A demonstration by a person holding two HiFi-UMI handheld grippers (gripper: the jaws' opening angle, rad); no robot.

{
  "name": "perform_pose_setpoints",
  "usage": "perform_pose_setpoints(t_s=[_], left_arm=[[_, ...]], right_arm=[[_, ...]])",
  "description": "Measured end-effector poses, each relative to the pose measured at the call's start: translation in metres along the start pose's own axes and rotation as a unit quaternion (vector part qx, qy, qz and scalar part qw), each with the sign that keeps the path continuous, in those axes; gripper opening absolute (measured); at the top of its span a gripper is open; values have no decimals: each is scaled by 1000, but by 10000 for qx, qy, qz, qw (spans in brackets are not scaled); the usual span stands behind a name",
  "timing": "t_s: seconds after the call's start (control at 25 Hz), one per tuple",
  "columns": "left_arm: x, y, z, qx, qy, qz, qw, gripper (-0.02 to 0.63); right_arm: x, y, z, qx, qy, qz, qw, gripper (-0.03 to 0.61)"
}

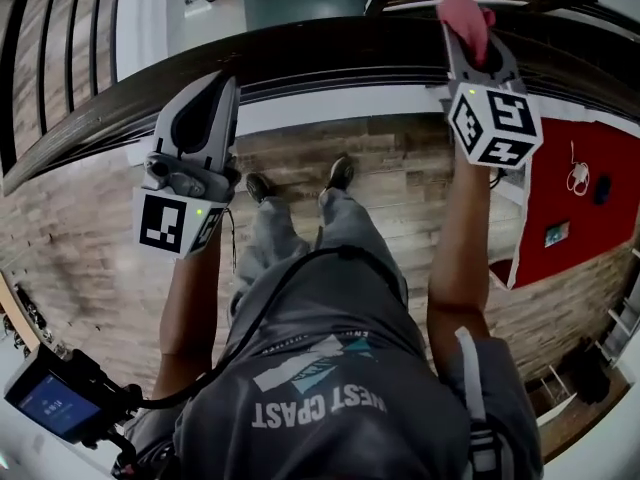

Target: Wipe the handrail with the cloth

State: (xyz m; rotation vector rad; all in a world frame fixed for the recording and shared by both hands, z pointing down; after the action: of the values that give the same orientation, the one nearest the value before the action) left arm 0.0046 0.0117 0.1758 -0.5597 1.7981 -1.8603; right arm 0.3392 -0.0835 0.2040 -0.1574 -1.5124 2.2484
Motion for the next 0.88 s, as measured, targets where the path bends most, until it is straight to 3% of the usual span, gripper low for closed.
perform_pose_setpoints(t_s=[0.12,0.2,0.28,0.4,0.52,0.6,0.72,0.8,0.88], left_arm=[[-19,6,11,-5,-33,36,10000,6],[-24,4,10,31,13,78,10000,6],[-21,0,6,22,74,59,10000,6],[-14,-3,1,-179,118,-155,9996,6],[-17,0,3,-424,63,-352,9985,6],[-19,2,2,-431,-32,-291,9986,6],[-24,4,4,-347,-95,-177,9992,6],[-38,8,13,-336,-136,-145,9992,6],[-56,11,27,-274,-150,-50,9995,6]], right_arm=[[64,3,28,53,1239,-394,9915,78],[70,-8,33,151,1418,-500,9885,78],[41,-20,27,223,1148,-369,9925,78],[-39,-41,7,485,185,-105,9986,78],[-128,-63,-21,996,-957,341,9898,78],[-143,-59,-32,1111,-1200,471,9854,78],[-88,-29,-18,738,-361,-10,9966,78],[-55,-27,3,660,280,-330,9969,78],[-54,-37,10,610,515,-496,9956,78]])
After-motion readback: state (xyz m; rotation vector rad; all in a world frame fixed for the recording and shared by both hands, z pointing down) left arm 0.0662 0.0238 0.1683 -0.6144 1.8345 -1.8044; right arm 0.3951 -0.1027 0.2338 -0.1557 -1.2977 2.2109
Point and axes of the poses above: the fingertips, and each gripper's own axes: z forward along the fingers, x to its left, y out of its top, the point moved 8 cm from there along -z, backward along the fingers, and after that the axes turned 2 degrees about x, right-handed, at the moved point
